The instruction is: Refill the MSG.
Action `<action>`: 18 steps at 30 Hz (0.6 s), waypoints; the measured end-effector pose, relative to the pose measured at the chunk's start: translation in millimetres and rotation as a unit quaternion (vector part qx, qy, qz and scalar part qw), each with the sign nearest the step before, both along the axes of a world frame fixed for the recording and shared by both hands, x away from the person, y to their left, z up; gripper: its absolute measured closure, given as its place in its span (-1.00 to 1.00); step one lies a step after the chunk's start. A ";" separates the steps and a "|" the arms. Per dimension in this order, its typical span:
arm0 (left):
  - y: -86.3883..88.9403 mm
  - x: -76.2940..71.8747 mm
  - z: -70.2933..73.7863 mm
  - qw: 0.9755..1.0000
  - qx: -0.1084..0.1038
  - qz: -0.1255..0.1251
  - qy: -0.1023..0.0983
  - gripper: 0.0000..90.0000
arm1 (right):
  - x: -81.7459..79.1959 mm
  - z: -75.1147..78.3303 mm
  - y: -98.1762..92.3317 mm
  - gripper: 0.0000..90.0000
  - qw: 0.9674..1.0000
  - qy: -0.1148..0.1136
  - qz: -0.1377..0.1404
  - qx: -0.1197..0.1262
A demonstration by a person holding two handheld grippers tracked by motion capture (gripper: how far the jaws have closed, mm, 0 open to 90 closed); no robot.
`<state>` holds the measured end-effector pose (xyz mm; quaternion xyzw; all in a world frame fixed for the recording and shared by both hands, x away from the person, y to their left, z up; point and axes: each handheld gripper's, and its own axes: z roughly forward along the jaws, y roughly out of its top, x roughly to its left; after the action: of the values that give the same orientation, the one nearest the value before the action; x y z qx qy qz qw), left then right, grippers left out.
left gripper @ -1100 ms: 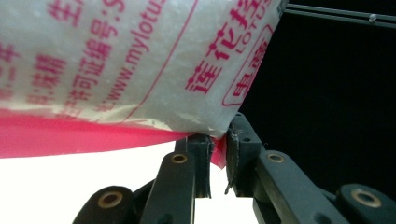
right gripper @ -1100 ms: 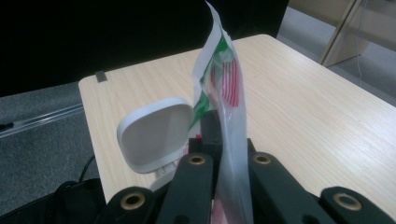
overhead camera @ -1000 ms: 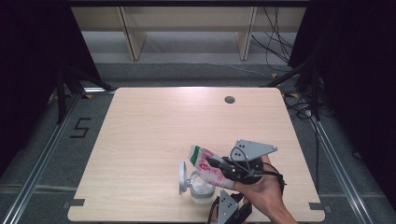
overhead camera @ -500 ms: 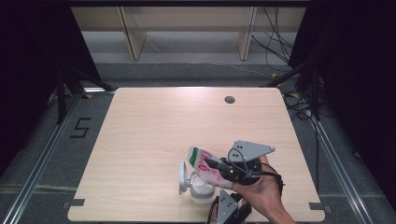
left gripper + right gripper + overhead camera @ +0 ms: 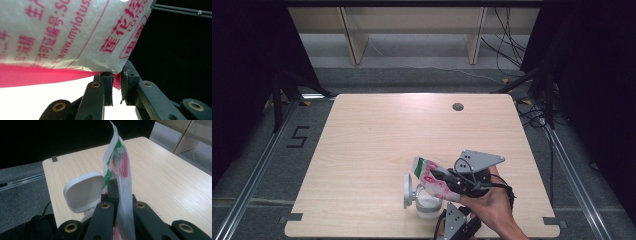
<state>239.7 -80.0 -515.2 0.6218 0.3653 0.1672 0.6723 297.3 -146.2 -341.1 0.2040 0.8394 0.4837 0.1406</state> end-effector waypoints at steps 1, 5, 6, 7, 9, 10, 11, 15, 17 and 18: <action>0.0 0.0 0.0 1.000 0.000 0.000 0.000 0.79 | 0.0 0.0 0.0 1.00 1.000 0.000 0.000 0.000; 0.2 0.3 0.4 1.000 -0.003 0.000 0.002 0.79 | 0.0 1.0 0.7 1.00 1.000 -0.004 -0.001 -0.005; 0.5 0.8 0.6 1.000 -0.003 -0.002 0.001 0.79 | 0.3 1.2 0.6 1.00 1.000 -0.006 -0.001 -0.005; 0.9 0.8 0.7 1.000 -0.004 -0.004 0.002 0.79 | 0.0 1.0 1.6 1.00 1.000 -0.001 0.000 -0.004; -0.3 0.4 0.9 1.000 -0.019 0.000 0.007 0.79 | -0.1 0.8 2.0 1.00 1.000 -0.001 0.001 -0.004; 0.7 0.6 0.9 1.000 -0.017 -0.004 0.009 0.79 | -0.2 0.8 2.2 1.00 1.000 -0.001 0.001 -0.006; 0.5 0.5 0.9 1.000 -0.018 -0.003 0.009 0.79 | -0.2 0.8 2.2 1.00 1.000 -0.001 0.001 -0.006; 0.1 0.3 0.7 1.000 -0.018 -0.003 0.006 0.79 | -0.3 0.8 2.0 1.00 1.000 0.000 0.001 -0.004; 0.1 0.3 0.7 1.000 -0.017 -0.003 0.006 0.79 | -0.3 0.8 2.1 1.00 1.000 -0.001 0.001 -0.005; 0.1 0.2 0.7 1.000 -0.018 -0.003 0.005 0.79 | -0.6 0.4 2.7 1.00 1.000 -0.002 -0.001 -0.004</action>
<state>239.9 -79.9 -514.5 0.6118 0.3697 0.1558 0.6818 296.8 -143.5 -340.7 0.2033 0.8408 0.4806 0.1436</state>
